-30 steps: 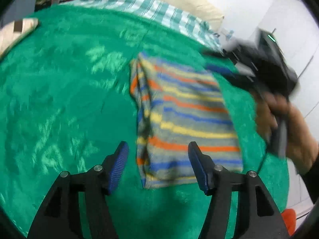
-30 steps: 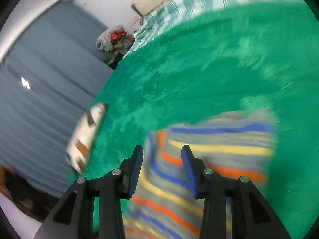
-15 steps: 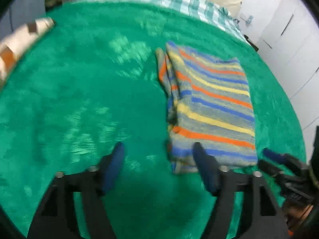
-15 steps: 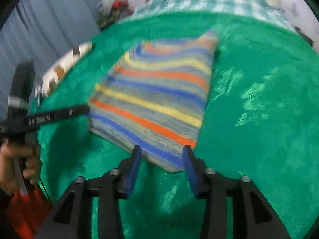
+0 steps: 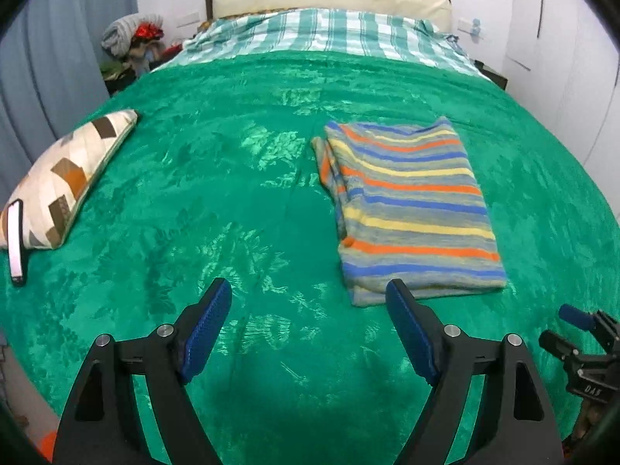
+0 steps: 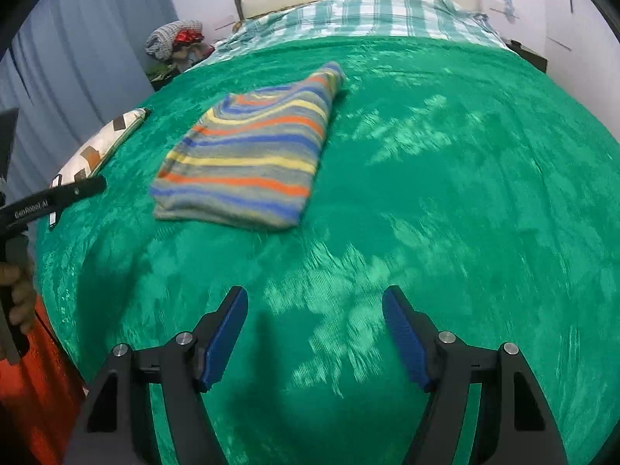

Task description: Fold small clothes

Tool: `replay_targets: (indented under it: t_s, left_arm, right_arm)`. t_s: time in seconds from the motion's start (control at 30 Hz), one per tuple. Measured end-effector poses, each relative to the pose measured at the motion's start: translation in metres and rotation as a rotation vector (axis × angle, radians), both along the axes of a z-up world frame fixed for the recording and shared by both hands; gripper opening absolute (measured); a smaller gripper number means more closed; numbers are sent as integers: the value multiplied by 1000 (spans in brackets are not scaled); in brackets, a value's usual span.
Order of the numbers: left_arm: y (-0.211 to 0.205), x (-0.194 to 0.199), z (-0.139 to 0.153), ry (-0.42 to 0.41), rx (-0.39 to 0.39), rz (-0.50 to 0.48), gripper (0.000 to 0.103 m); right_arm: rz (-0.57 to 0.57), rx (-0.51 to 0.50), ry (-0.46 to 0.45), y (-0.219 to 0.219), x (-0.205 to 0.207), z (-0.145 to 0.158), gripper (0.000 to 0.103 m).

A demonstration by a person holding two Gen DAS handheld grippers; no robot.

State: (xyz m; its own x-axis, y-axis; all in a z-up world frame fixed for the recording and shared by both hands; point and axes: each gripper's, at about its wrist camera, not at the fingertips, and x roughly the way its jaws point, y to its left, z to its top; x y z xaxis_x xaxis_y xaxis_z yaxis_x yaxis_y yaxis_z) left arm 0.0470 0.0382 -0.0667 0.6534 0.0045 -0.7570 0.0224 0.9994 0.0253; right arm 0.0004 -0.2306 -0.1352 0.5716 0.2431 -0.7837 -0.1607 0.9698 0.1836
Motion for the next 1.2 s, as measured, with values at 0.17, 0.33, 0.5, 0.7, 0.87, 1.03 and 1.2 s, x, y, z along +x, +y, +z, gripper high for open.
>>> replay_targets:
  t_s: [0.17,0.33,0.5,0.7,0.87,1.03,1.2]
  left_arm:
    - [-5,-1,-4,-2,19,-3,89]
    - [9,4,-36,69,-35,21,96]
    - [36,15,-55,134,-226,-3,95]
    - [63,97,-37,92,-551,-69,97]
    - [31,176,-67,207,-444,-174,96]
    - [15,209,-87,205,-459,-234,54]
    - [4,215,-76,211,-458,-241,16]
  right_arm:
    - [-23,-35,-8,-6,-13,-2,72]
    - [-39,-54,-1,-12,-20,-5,73]
    - [-49,-8,34,-22,-17,-11,73]
    - [-62,206,14,-40,55,16,75]
    - [-3,407,75,-32,165,6,77]
    - [4,501,156,-10,237,-40,74]
    - [103,466,191,27,257,-35,22]
